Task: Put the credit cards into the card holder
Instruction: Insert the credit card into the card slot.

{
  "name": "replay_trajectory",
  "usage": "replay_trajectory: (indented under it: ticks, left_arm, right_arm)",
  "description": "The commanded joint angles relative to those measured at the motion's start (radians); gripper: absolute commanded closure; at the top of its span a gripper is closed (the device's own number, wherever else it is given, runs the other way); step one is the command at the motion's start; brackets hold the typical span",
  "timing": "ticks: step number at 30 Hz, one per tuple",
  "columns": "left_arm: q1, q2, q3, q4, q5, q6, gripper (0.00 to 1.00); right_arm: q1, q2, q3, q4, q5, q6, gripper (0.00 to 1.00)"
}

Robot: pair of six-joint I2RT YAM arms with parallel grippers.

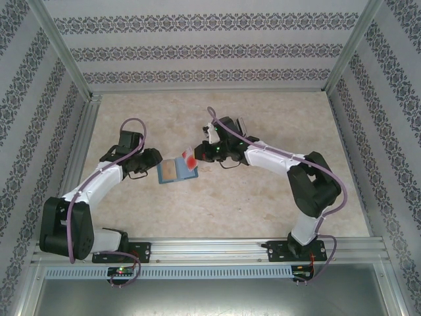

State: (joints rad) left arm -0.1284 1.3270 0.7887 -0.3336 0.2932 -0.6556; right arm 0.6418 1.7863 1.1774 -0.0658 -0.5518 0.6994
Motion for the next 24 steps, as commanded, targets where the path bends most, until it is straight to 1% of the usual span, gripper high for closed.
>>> replay_trajectory:
  ticks: [1,10,15,24]
  left_arm:
    - [0.019,0.019,-0.024,-0.015,0.039,0.029,0.57]
    - [0.02,0.077,-0.058,0.003,0.046,0.039,0.57]
    - [0.02,0.108,-0.062,0.019,0.056,0.036,0.58]
    - [0.02,0.163,-0.053,0.037,0.091,0.039,0.6]
  right_arm:
    - [0.031,0.036,-0.003,0.077,-0.022,0.037,0.94]
    - [0.081,0.102,-0.019,0.151,-0.009,0.079,0.94]
    - [0.082,0.124,-0.036,0.181,-0.004,0.093,0.94]
    - [0.078,0.153,-0.038,0.183,0.022,0.099,0.94]
